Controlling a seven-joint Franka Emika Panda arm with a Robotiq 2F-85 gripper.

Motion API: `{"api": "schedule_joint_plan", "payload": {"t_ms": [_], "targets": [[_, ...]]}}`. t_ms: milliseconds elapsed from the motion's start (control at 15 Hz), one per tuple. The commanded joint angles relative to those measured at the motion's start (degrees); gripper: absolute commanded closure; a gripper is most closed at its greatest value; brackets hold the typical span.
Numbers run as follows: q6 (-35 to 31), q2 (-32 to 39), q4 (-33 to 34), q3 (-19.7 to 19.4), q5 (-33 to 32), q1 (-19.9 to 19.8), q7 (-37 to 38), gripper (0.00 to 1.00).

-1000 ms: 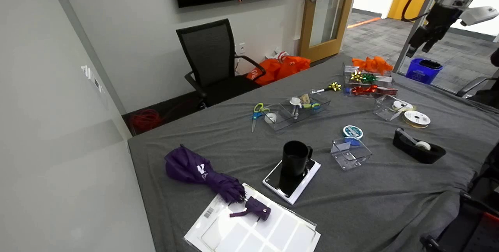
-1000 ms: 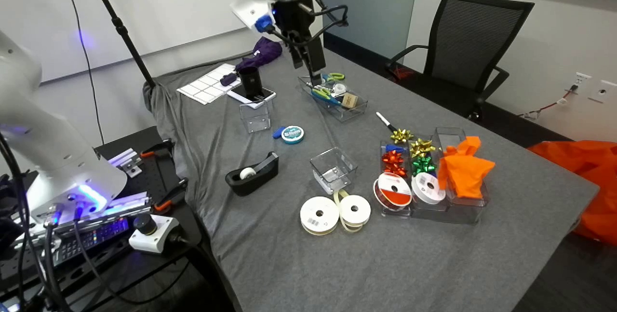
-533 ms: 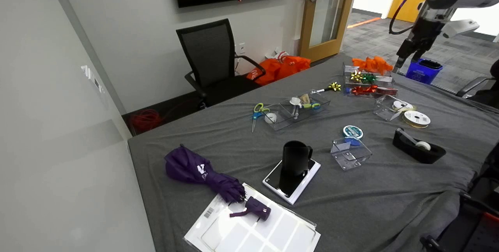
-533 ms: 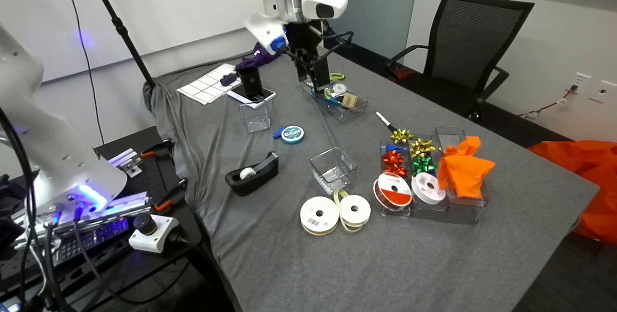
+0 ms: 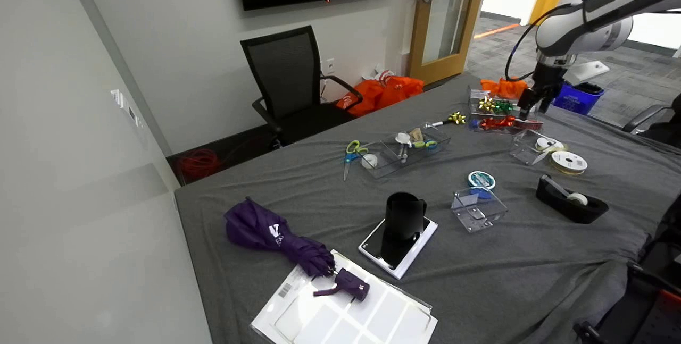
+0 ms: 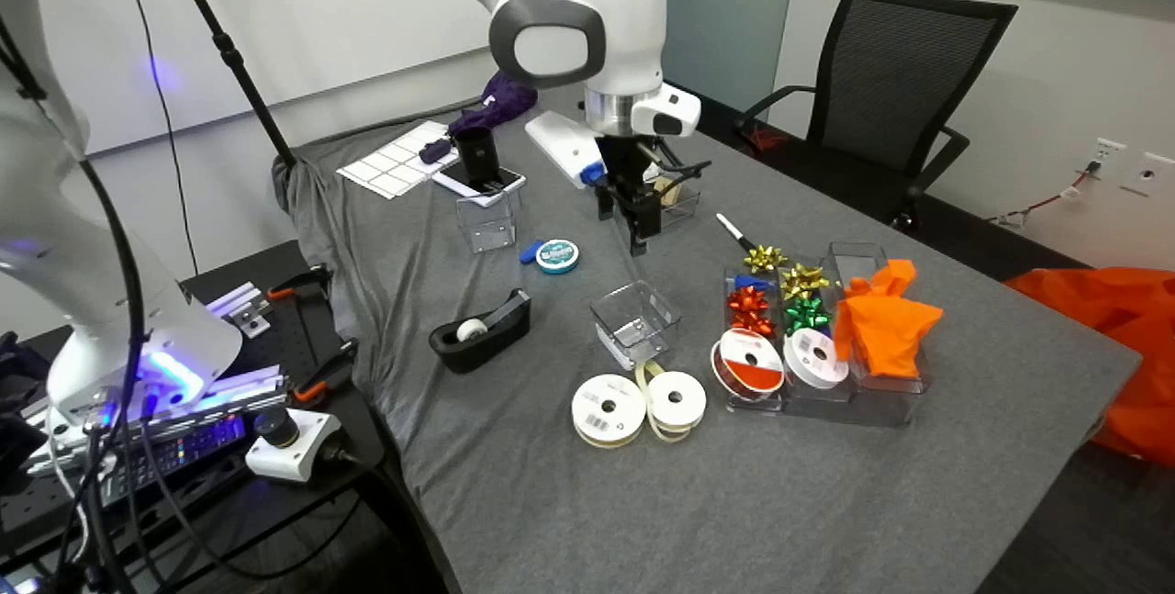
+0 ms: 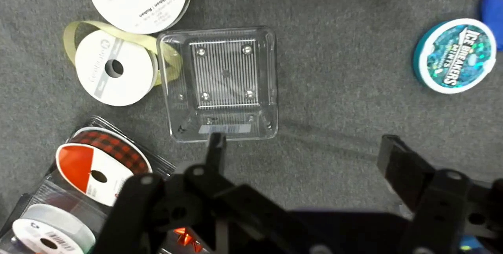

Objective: Stack up the transparent containers

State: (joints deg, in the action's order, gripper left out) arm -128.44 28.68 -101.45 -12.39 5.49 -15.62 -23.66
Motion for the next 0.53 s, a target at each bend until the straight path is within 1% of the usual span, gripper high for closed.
{"api": "schedule_joint_plan", "payload": {"t_ms": [0,467], "targets": [[-3.2,6.1,4.3,2.9,-0.5,-3.6,-1.1,0.0],[-2.7,12.1,8.5,5.0,-1.1,-6.8,-2.5,0.0]]}}
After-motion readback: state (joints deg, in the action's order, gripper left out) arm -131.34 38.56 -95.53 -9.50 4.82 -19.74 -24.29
